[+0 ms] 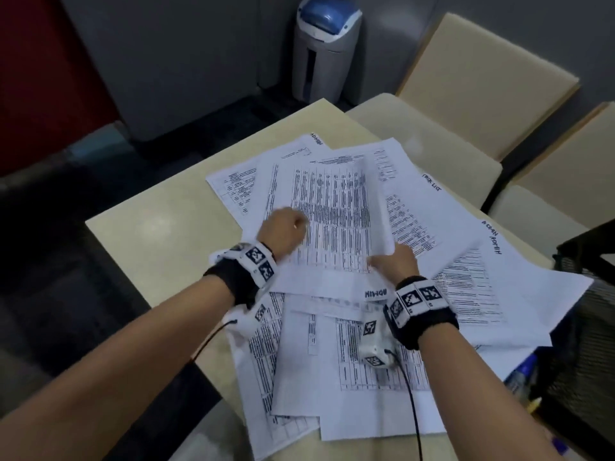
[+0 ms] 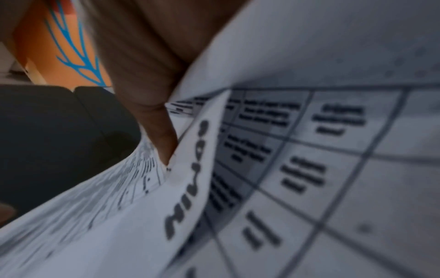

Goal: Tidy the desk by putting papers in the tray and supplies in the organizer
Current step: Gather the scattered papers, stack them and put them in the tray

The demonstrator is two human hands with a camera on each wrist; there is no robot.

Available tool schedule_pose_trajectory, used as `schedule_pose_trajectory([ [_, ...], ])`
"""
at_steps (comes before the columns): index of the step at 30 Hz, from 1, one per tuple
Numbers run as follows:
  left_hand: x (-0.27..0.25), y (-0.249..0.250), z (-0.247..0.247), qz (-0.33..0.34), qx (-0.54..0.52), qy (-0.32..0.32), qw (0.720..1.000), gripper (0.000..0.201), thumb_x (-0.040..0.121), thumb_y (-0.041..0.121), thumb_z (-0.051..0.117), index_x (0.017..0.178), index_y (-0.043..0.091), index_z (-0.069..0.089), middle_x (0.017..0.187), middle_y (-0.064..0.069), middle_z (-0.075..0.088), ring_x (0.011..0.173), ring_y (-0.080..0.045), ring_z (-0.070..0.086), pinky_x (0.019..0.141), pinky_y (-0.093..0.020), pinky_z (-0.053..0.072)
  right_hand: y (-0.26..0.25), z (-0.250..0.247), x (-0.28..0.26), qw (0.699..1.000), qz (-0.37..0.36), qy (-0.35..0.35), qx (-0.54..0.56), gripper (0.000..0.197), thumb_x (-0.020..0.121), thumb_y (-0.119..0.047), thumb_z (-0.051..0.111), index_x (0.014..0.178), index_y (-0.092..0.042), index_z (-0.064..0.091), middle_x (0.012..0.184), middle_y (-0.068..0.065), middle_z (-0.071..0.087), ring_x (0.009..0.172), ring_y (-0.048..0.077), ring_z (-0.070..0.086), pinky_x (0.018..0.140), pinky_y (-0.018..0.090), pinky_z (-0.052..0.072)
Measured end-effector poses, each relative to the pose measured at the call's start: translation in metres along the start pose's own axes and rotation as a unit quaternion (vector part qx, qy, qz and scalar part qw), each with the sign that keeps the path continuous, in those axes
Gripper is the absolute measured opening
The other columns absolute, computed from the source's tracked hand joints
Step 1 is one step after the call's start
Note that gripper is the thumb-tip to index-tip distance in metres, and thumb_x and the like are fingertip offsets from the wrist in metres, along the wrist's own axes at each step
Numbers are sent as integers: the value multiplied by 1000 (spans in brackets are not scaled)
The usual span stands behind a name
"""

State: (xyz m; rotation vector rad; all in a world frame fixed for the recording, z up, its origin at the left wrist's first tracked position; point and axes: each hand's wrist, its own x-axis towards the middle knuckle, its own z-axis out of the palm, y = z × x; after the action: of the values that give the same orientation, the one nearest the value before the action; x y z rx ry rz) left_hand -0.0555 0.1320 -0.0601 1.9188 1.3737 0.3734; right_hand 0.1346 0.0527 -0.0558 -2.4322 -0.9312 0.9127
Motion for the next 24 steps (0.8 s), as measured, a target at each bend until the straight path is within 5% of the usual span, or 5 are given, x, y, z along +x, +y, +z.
schedule_pose_trajectory([
  [5,33,-40,-33,-141,142,-28,979,72,94,56,29,152,20,7,160,-10,7,147,-33,7,117,-51,14,26,-52,-17,989,-43,34,-141,19,83,-10,58,94,4,64,92,22,65,89,33,62,72,34,48],
  [14,-42,-22,-9,-4,260,-120,958,68,96,55,18,152,20,1,152,-11,33,138,-26,35,117,-49,14,-19,-47,-2,856,-214,71,-466,30,84,-13,51,111,-21,61,119,1,62,123,23,42,109,47,19],
  [17,-63,-4,-19,-8,189,-171,967,68,97,52,17,152,15,4,129,-12,58,84,-22,65,98,-40,44,-37,-14,-9,832,-299,71,-462,35,88,-9,50,119,-21,58,130,2,54,132,23,34,113,53,11],
  [19,-59,4,-37,-55,136,-162,976,61,98,47,23,147,11,18,116,-12,60,76,-22,60,82,-33,50,-39,-1,-13,850,-331,96,-399,42,88,-11,52,129,-22,50,143,4,42,139,22,26,114,55,5],
  [24,-34,27,-65,-37,220,66,972,89,77,37,67,146,12,18,143,-14,35,130,-32,36,106,-46,29,-5,-21,-6,950,-174,199,-164,65,87,-29,60,143,-22,28,155,5,18,145,24,13,115,52,8],
])
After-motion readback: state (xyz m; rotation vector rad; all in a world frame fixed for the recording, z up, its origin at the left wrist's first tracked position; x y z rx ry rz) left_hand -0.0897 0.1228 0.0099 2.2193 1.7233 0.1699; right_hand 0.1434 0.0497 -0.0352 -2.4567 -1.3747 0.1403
